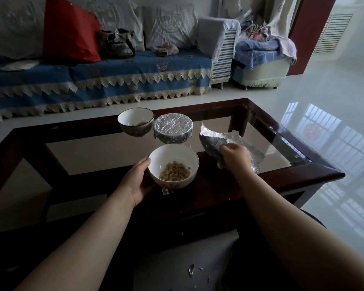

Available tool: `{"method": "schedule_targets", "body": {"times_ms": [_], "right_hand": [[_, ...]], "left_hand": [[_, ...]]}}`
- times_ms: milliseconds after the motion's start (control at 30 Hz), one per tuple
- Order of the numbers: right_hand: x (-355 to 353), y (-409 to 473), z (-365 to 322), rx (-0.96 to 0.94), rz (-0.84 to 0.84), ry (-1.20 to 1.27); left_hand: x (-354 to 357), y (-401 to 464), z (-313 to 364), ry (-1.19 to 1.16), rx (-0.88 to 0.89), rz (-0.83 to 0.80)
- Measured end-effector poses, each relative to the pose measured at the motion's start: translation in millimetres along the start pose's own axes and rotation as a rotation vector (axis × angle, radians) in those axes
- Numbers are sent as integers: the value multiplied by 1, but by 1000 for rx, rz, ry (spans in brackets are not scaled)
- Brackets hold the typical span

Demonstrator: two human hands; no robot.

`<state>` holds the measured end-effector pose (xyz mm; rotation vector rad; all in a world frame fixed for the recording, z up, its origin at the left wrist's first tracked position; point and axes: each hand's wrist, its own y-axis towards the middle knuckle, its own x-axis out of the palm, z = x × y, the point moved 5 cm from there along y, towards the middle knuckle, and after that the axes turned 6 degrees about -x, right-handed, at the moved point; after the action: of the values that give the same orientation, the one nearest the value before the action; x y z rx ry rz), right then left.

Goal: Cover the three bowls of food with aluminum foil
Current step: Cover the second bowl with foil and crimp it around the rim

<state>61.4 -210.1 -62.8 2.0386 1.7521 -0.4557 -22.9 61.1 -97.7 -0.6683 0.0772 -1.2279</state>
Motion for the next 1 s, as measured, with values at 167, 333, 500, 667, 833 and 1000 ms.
{"method": "schedule_targets", "body": {"times_ms": [167,333,500,667,833,1000], "right_hand": [[-14,-1,-2,9,136,259],[-22,-6,-2,131,190,670],[-34,-12,-34,-381,315,397],[-3,-66,-81,-1069,101,-27],[51,-99,-81,-1271,-202,-332],[76,-117,-81,-1320,-307,-455]], "left_hand": [[0,-2,4,57,57,55],[4,-1,5,70,101,41],[4,-3,8,106,124,51],[-1,-2,15,167,145,91],[-1,-6,21,119,101,26],[-11,-10,27,291,195,301]]}}
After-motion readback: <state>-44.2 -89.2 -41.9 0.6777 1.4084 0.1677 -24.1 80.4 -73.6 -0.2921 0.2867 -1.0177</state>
